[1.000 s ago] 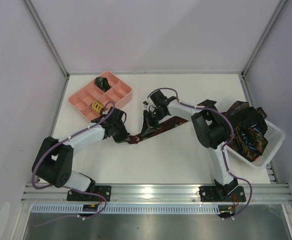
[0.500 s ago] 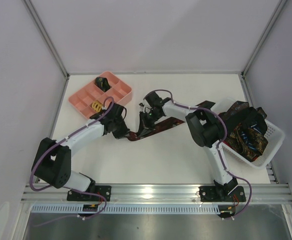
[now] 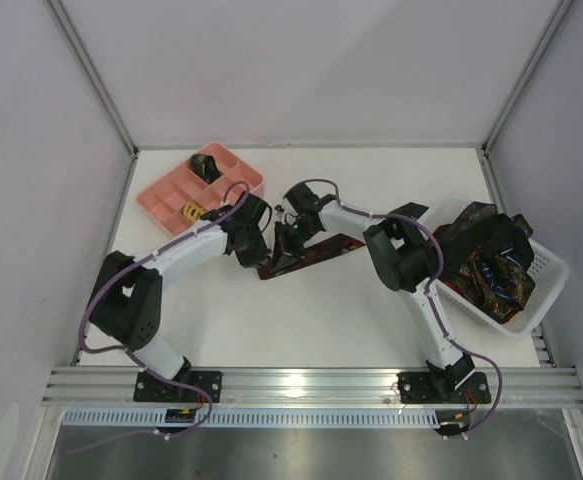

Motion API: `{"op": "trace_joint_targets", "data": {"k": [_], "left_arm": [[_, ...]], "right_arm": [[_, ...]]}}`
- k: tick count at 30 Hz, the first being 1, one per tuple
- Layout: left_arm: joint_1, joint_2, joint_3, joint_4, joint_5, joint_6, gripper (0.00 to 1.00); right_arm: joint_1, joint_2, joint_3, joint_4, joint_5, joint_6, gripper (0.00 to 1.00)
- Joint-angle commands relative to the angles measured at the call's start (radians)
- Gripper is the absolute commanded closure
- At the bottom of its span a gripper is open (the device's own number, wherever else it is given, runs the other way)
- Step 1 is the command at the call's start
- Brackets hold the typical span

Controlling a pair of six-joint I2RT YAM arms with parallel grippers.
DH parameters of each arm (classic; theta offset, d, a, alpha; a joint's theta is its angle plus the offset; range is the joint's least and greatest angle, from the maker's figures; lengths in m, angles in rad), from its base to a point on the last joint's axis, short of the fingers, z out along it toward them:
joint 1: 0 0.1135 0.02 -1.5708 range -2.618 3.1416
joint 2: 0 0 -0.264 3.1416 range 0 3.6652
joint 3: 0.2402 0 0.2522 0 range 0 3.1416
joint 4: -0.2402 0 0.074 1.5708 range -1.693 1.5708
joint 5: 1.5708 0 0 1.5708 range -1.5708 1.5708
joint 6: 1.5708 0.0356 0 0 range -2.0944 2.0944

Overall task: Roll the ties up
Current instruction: Roll the tie

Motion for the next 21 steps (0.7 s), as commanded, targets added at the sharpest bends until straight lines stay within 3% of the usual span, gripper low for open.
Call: {"op": "trace_joint_targets", "data": {"k": [1, 9, 21], "left_arm": [[-0.032, 0.07, 0.104, -0.054, -0.033, 0.027, 1.0], [-0.065, 0.175, 0.224, -0.125, -0.063, 0.037, 1.0], [-0.095, 0.28, 0.298, -0.16, -0.075, 0.064, 1.0]], "right_arm": [[0.008, 0.009, 0.048, 0.008, -0.031, 0.018, 1.0], [-0.009, -0.034, 0.019, -0.031, 0.007, 0.0, 1.0], [-0.206, -0.173, -0.182, -0.048, 0.09, -0.074, 1.0]]}}
